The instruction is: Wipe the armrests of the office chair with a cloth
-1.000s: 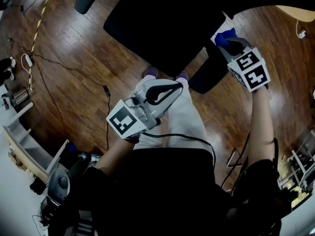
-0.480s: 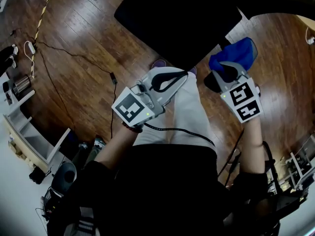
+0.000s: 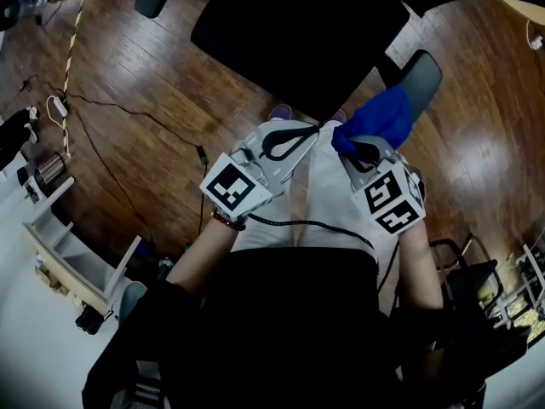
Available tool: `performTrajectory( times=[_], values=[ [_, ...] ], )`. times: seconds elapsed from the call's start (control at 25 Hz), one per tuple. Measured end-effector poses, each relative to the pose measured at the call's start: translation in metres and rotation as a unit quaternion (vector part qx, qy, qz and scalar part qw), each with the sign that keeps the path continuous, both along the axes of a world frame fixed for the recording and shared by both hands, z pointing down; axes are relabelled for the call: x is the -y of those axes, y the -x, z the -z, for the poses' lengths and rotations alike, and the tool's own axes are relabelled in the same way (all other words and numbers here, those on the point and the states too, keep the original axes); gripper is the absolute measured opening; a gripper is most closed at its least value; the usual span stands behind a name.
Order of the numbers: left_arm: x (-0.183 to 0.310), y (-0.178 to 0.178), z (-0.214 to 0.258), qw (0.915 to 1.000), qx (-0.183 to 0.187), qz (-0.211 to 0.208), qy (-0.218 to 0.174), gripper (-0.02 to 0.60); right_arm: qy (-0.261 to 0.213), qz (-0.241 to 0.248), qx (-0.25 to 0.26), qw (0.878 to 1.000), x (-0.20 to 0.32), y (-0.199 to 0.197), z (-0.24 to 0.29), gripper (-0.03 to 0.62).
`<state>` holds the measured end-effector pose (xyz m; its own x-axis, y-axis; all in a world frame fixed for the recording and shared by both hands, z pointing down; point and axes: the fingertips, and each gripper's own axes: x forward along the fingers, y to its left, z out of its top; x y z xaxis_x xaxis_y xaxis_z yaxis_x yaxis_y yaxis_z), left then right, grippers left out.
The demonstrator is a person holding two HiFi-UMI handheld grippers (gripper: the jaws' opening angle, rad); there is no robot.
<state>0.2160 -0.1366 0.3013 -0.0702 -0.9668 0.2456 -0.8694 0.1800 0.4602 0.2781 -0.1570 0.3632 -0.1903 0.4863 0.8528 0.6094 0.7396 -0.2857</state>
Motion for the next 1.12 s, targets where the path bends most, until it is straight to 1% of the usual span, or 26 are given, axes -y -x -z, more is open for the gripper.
performTrajectory(
  times=[0.08,0.16,0.36,0.6,0.68,0.76,0.84,0.92,1.0,1.12],
  values=[
    [0.002,-0.001,0.005,0.9999,0.003,-0.011,0.002,0.005,-0.005,-0.006,0.005,1.000,-0.004,-0.008,-0.001,0.052],
    [0.006,-0.003,0.010,0.9997,0.007,-0.022,0.000,0.005,-0.009,-0.023,0.018,1.000,-0.004,-0.014,-0.002,0.052],
    [0.020,-0.013,0.010,0.9989,0.001,-0.046,0.006,0.005,-0.008,-0.059,0.003,0.998,0.004,-0.041,-0.011,0.052],
    [0.038,-0.023,0.010,0.9985,-0.006,-0.054,0.005,0.005,-0.027,-0.126,-0.014,0.992,0.039,-0.067,-0.026,0.051],
    [0.042,-0.026,0.010,0.9982,-0.006,-0.059,0.007,0.005,-0.046,-0.138,-0.022,0.989,0.055,-0.074,-0.032,0.051],
    [0.047,-0.028,0.010,0.9982,-0.010,-0.058,0.008,0.005,-0.066,-0.144,-0.019,0.987,0.073,-0.076,-0.034,0.051],
    [0.051,-0.028,0.010,0.9984,-0.013,-0.053,0.009,0.005,-0.090,-0.151,0.000,0.984,0.095,-0.071,-0.036,0.052],
    [0.056,-0.028,0.008,0.9987,-0.013,-0.048,0.009,0.005,-0.120,-0.177,0.026,0.977,0.129,-0.054,-0.036,0.052],
    [0.063,-0.029,0.006,0.9990,-0.010,-0.043,0.008,0.005,-0.138,-0.206,0.049,0.968,0.168,-0.031,-0.035,0.052],
    [0.076,-0.026,0.013,0.9995,-0.007,-0.032,0.005,0.005,-0.152,-0.217,0.075,0.961,0.226,0.013,-0.032,0.051]
  ],
)
